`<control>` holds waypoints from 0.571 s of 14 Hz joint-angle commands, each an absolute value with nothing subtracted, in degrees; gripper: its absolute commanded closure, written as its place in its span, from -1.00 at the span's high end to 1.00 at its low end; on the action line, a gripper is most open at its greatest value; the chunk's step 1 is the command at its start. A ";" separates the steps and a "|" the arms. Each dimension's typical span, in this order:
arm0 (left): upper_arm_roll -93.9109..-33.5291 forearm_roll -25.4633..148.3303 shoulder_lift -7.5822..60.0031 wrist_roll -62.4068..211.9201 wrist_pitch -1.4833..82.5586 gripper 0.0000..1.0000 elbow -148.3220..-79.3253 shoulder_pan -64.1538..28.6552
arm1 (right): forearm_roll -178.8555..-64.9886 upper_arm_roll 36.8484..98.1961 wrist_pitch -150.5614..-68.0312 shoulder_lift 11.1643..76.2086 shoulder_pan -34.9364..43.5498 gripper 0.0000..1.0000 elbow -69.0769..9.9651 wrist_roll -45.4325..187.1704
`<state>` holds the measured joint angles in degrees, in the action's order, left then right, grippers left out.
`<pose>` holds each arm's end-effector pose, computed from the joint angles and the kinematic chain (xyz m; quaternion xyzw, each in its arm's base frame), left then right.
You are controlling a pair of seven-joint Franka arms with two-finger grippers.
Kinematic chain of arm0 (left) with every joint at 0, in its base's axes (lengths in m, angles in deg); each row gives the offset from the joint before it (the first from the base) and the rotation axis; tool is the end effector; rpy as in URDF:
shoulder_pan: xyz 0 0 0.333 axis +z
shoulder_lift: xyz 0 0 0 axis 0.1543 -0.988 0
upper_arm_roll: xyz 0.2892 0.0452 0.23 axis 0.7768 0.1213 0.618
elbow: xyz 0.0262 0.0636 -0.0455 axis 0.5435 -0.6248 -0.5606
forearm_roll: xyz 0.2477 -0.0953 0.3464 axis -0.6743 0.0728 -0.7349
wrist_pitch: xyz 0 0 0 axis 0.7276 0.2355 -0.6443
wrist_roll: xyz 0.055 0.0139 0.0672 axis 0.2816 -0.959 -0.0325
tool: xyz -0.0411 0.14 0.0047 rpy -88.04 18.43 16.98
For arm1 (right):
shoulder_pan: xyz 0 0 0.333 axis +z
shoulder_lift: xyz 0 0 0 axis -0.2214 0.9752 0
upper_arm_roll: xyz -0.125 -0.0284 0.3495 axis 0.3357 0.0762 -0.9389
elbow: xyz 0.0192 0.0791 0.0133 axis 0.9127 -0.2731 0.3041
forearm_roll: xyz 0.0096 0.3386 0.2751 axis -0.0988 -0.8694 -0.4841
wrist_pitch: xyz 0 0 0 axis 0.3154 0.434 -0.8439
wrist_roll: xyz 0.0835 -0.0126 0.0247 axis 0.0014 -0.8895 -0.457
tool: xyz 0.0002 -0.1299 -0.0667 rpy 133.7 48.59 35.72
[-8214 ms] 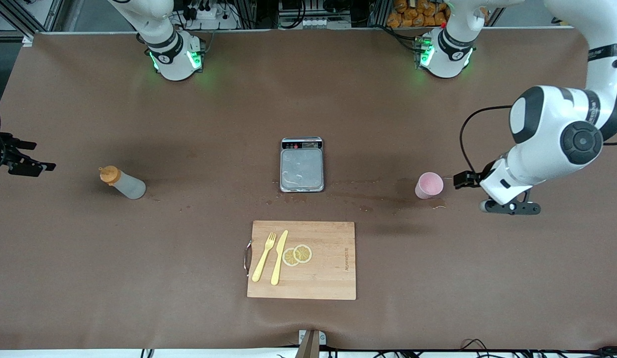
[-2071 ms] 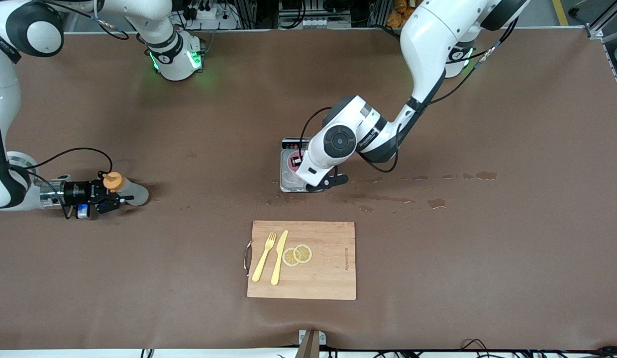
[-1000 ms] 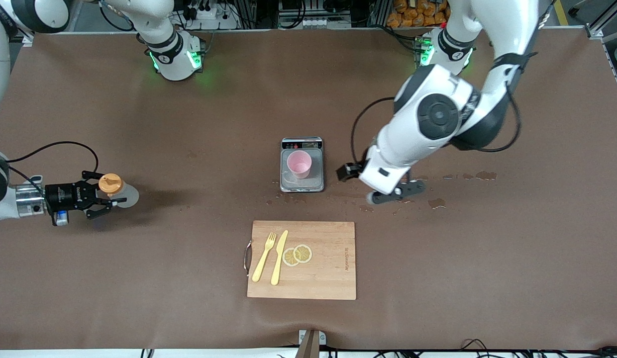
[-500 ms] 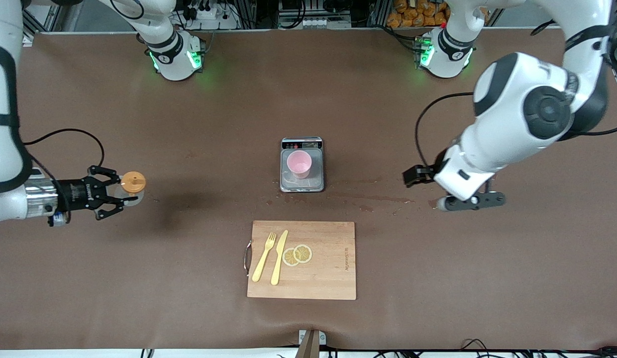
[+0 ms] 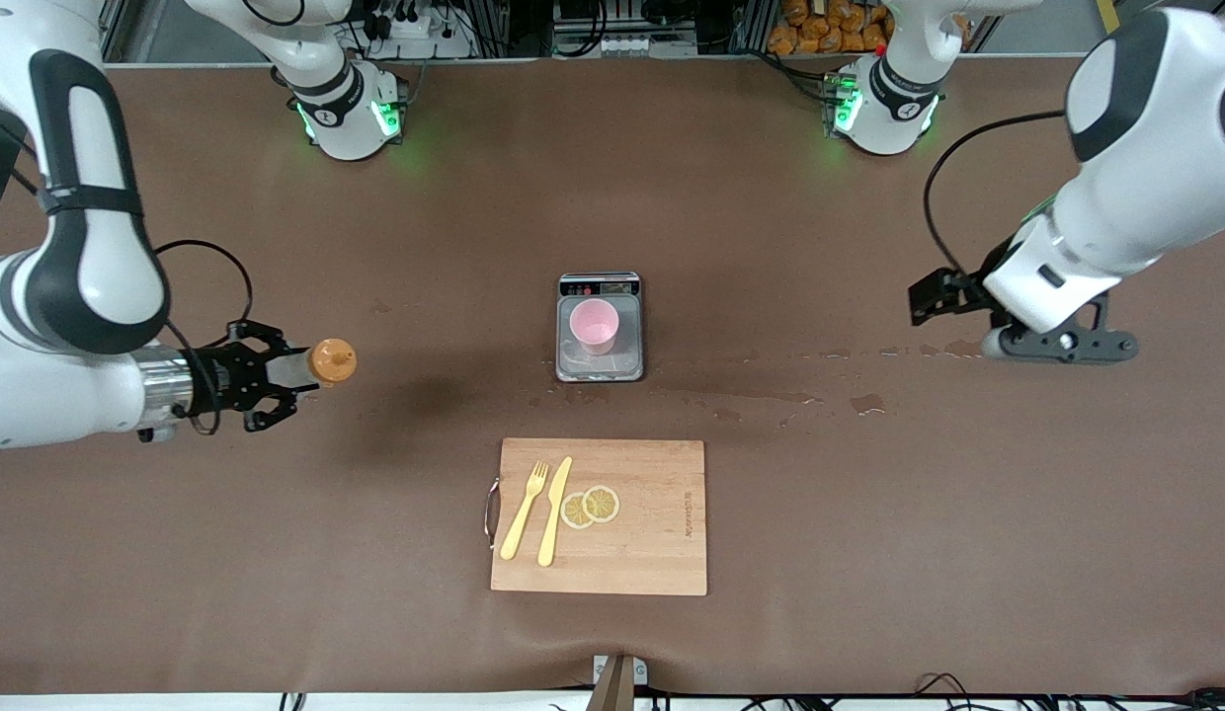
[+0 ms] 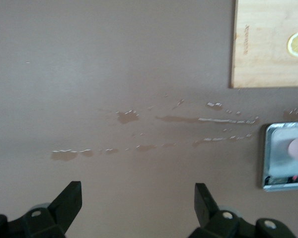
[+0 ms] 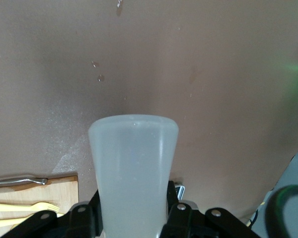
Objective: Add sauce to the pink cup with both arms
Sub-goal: 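Withdraw the left gripper while the right gripper carries the bottle toward the scale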
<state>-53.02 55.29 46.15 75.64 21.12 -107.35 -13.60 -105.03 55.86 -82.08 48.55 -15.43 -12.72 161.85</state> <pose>0.6243 -0.1390 0.5644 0.9987 -0.0392 -0.0157 0.0288 0.7061 0.0830 0.3939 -0.7046 0.6551 0.2726 0.0083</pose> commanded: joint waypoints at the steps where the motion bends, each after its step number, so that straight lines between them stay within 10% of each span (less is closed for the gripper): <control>1: -47.88 53.23 49.89 69.73 19.71 1.00 -109.65 -16.33 | -101.35 56.18 -81.57 47.47 -10.44 -0.03 -10.96 169.74; 8: -48.12 48.75 51.48 71.10 10.83 1.00 -105.35 -16.52 | -93.70 56.01 -81.30 47.64 -2.17 -0.04 -10.78 181.79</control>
